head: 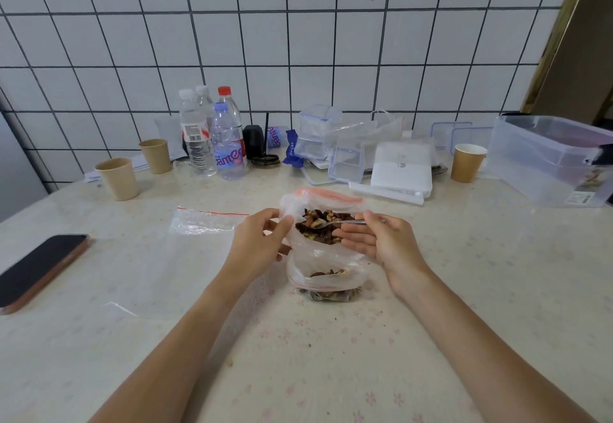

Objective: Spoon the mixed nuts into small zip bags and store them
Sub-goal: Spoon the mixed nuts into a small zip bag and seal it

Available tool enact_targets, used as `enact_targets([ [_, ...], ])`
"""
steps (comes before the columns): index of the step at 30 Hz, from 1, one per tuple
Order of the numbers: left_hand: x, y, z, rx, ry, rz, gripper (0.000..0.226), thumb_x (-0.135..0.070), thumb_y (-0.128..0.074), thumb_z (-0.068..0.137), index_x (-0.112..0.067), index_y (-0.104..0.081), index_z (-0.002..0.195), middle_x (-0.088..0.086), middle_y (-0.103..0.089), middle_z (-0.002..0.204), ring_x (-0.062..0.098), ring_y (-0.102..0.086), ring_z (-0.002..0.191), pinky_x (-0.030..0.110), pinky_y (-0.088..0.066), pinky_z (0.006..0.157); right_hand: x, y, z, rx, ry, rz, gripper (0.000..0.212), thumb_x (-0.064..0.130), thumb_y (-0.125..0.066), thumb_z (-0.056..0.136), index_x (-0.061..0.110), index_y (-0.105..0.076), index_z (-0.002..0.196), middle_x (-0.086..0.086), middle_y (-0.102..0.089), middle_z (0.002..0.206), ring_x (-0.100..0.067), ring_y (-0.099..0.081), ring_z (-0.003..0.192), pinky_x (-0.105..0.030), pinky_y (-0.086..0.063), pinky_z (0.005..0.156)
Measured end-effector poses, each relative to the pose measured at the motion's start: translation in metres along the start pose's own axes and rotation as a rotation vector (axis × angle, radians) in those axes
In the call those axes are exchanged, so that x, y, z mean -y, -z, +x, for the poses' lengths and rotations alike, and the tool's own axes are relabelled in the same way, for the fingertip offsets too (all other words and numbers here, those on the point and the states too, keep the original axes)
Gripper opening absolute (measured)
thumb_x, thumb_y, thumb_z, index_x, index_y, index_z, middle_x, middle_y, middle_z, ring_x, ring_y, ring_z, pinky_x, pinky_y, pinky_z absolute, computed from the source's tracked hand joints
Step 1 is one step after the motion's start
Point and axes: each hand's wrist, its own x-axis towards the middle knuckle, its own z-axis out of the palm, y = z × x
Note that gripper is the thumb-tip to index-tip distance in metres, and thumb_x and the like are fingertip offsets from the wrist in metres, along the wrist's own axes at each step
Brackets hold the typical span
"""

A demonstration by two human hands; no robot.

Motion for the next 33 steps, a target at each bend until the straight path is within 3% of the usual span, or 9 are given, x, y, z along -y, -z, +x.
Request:
enact_targets([
  [3,0.0,0.003,0.0,-0.038,-0.024,0.122,0.023,-0.043,-0.06,0.101,-0.026,-0.065,0.115,-0.005,-0.075,0.093,0.011,-0.075,0.059,0.039,-0.063,0.06,0.005,0.003,0.0,-0.039,0.024,-0.025,0.03,0.018,-0.047,0.11,-0.006,-0.065,0.111,-0.025,-0.077,0.093,-0.035,-0.078,0.087,-0.039,-0.066,0.072],
  [10,-0.006,0.012,-0.003,-0.081,-0.024,0.258,0.038,-0.056,-0.064,0.094,-0.018,-0.061,0.089,0.0,-0.071,0.079,0.011,-0.072,0.052,0.041,-0.058,0.063,0.02,0.008,-0.003,-0.083,0.072,-0.036,0.033,0.021,-0.043,0.111,-0.003,-0.064,0.104,-0.027,-0.076,0.092,-0.037,-0.078,0.081,-0.035,-0.065,0.061],
  [16,-0.026,0.021,-0.016,0.287,0.035,0.299,0.048,-0.065,-0.062,0.089,-0.017,-0.07,0.087,0.001,-0.073,0.083,0.018,-0.076,0.06,0.027,-0.05,0.052,0.037,0.01,-0.009,-0.018,0.114,-0.029,0.039,0.026,-0.039,0.112,0.0,-0.063,0.095,-0.026,-0.074,0.08,-0.041,-0.076,0.072,-0.036,-0.062,0.053],
  [20,-0.028,0.02,-0.023,0.406,0.037,0.314,0.036,-0.053,-0.068,0.093,-0.018,-0.074,0.088,0.0,-0.075,0.089,0.019,-0.077,0.063,0.024,-0.051,0.053,0.047,0.012,-0.014,0.076,0.133,-0.121,0.04,0.026,-0.039,0.111,0.003,-0.063,0.089,-0.024,-0.073,0.074,-0.043,-0.075,0.069,-0.038,-0.061,0.055],
  [24,-0.031,0.019,-0.025,0.408,0.004,0.286,0.023,-0.037,-0.069,0.098,-0.016,-0.075,0.09,-0.01,-0.071,0.076,0.021,-0.076,0.061,0.024,-0.051,0.05,0.05,0.01,-0.021,0.172,0.157,-0.305,0.038,0.026,-0.041,0.111,0.002,-0.062,0.089,-0.025,-0.072,0.073,-0.041,-0.073,0.065,-0.038,-0.059,0.056],
  [28,-0.034,0.017,-0.025,0.438,-0.007,0.208,0.022,-0.031,-0.067,0.1,-0.012,-0.073,0.093,0.005,-0.074,0.08,0.023,-0.073,0.061,0.03,-0.053,0.053,0.047,0.005,-0.03,0.278,0.306,-0.51,0.038,0.026,-0.043,0.111,0.003,-0.064,0.089,-0.018,-0.072,0.07,-0.038,-0.074,0.067,-0.039,-0.059,0.062],
  [30,-0.034,0.017,-0.025,0.459,-0.003,0.168,0.021,-0.03,-0.065,0.101,-0.011,-0.073,0.094,0.011,-0.075,0.081,0.023,-0.072,0.061,0.03,-0.053,0.053,0.045,0.002,-0.035,0.347,0.487,-0.6,0.034,0.025,-0.044,0.11,0.014,-0.067,0.088,-0.009,-0.073,0.073,-0.027,-0.073,0.067,-0.036,-0.058,0.066],
  [33,-0.032,0.019,-0.022,0.484,0.028,0.12,0.019,-0.03,-0.065,0.101,-0.014,-0.073,0.095,0.011,-0.073,0.079,0.021,-0.069,0.061,0.028,-0.049,0.05,0.045,-0.003,-0.041,0.425,0.68,-0.707,0.039,0.025,-0.045,0.109,0.056,-0.064,0.094,0.012,-0.07,0.081,-0.015,-0.07,0.072,-0.019,-0.052,0.068],
])
